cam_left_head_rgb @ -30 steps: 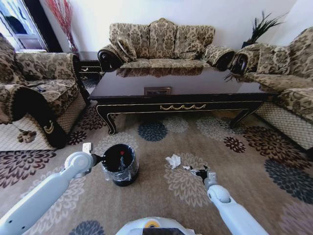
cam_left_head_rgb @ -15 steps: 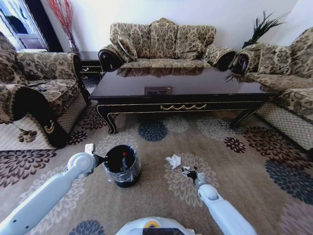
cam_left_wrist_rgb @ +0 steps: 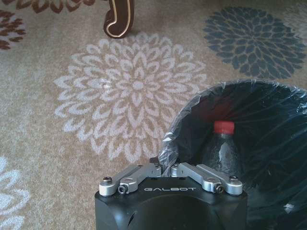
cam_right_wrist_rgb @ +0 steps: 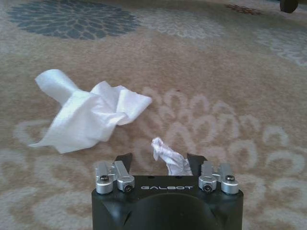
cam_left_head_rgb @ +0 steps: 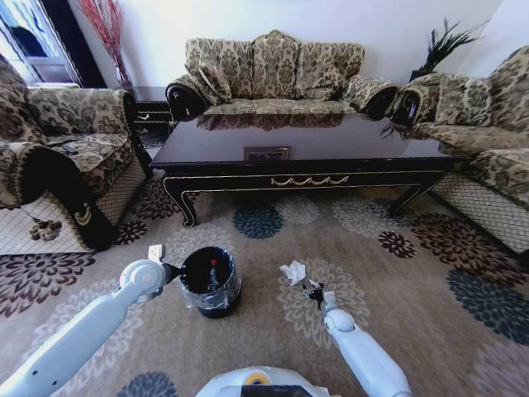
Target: Move to the front of the table and pick up the trash from the floor, then place it into the trash bin.
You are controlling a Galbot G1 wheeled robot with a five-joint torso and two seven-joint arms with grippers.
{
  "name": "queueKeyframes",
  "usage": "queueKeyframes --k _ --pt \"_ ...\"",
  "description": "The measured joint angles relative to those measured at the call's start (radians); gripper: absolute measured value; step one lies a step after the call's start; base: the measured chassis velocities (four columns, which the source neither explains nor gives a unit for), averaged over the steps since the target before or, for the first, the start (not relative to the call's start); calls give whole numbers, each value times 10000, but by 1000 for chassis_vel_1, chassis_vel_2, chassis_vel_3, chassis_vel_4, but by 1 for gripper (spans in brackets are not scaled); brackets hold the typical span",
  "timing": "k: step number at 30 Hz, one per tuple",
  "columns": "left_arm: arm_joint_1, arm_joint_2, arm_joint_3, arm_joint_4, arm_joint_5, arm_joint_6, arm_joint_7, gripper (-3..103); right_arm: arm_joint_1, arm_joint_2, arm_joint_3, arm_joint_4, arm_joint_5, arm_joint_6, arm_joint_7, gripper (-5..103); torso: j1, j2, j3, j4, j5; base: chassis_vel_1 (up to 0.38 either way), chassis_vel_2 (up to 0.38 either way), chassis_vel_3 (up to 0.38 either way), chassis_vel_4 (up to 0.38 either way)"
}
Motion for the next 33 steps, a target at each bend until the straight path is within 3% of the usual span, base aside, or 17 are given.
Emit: queueKeyframes --k 5,12,14,17,23,27,29,31,33 --pt "-6 18 12 -9 -6 0 12 4 54 -149 68 -88 68 20 -6 54 0 -1 1 -3 -2 0 0 0 0" --pt "-6 18 27 -114 -17 0 9 4 -33 -337 88 21 234 8 12 21 0 -1 0 -4 1 0 0 0 0" --pt "-6 20 36 -127 -20 0 7 4 -58 -381 94 105 279 -11 20 21 0 -1 0 -3 0 0 0 0 0" --pt "-17 24 76 -165 -28 0 4 4 -140 -524 124 415 393 -106 69 5 0 0 0 -3 0 0 0 0 0" --pt "-87 -14 171 -171 -28 0 1 4 -495 -943 305 1561 711 -331 273 1 0 -1 0 -2 1 0 0 0 0" --pt "-175 -67 245 -189 -17 0 -5 4 -1228 -1487 559 3572 1275 -618 480 1 0 -1 0 -4 0 0 0 0 0" --pt "-173 -113 242 -288 -26 0 -109 4 -1992 -1902 681 5491 1731 -945 628 1 0 0 0 -3 -1 0 0 0 0" --pt "-193 -137 257 -290 -26 0 -130 4 -2152 -1967 704 5864 1780 -979 636 1 0 0 -1 -1 1 0 0 0 0" --pt "-312 -266 416 -278 -42 0 -194 4 -2838 -2199 778 7635 1981 -1176 668 1 0 0 -1 -4 -4 0 0 0 0"
